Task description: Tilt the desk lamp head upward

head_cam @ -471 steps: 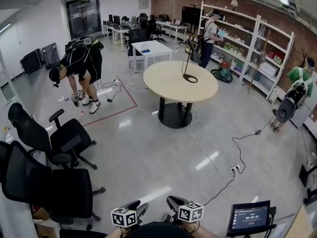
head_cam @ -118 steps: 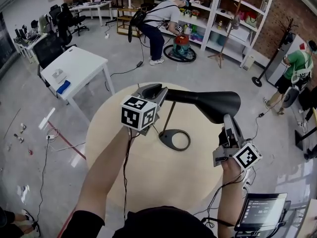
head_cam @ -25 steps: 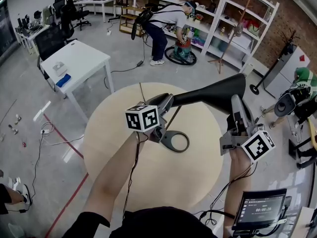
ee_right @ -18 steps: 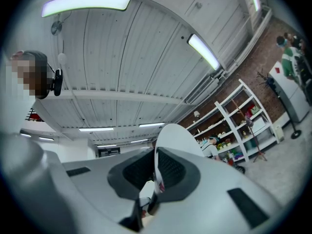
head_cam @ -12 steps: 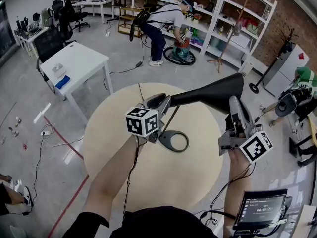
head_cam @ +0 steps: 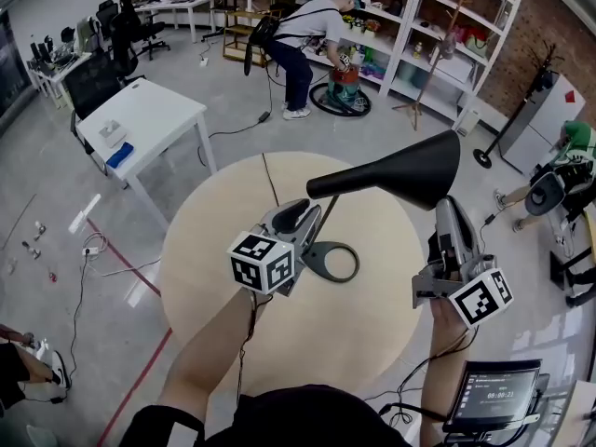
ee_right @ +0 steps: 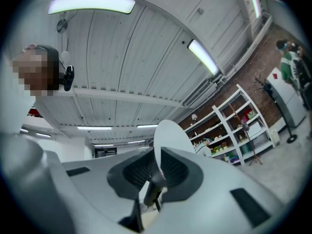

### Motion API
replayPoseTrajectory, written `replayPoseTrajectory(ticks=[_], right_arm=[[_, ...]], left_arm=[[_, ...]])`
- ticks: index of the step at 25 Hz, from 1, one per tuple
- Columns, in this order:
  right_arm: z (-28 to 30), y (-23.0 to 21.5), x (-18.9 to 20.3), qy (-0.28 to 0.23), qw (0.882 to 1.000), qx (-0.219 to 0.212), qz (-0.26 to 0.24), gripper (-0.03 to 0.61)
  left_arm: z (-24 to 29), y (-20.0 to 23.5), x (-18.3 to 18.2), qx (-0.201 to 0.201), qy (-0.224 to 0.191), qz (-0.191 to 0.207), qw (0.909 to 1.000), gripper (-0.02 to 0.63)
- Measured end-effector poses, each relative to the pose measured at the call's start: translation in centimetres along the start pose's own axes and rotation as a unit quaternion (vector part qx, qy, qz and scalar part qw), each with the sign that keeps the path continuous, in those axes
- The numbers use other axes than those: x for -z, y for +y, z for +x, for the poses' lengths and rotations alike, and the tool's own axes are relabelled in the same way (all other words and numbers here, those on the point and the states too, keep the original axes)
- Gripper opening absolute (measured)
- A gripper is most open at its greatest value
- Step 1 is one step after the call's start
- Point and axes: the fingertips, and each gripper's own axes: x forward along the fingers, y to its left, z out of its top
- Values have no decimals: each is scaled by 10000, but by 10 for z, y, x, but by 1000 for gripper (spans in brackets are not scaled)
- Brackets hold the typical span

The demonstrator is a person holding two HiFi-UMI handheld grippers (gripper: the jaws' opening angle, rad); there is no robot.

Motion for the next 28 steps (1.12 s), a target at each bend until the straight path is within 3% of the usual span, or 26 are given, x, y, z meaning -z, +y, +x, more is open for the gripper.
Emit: replayPoseTrajectory(ticks=[4, 9, 12, 16, 22, 28], right_arm=[[-25, -11, 10, 110, 9992, 303, -220, 25], [-57, -27, 80, 962, 9937, 559, -132, 25], [-77, -27, 127, 1353, 9888, 584, 247, 25], [-96, -20, 172, 1583, 9826, 604, 756, 25], [-107, 8, 232, 2125, 9722, 372, 910, 25], [-118, 24, 255, 2445, 9653, 272, 872, 25]], left_arm=[[-20, -8, 29, 29, 123, -168, 9998, 88], [-48, -11, 100, -135, 652, -640, 9957, 87], [-66, -22, 115, -314, 708, -242, 9967, 87], [-81, -47, 122, -231, 748, 93, 9969, 87], [-99, -57, 162, -191, 1215, -100, 9924, 87], [-105, -66, 183, -146, 1449, -226, 9891, 87]])
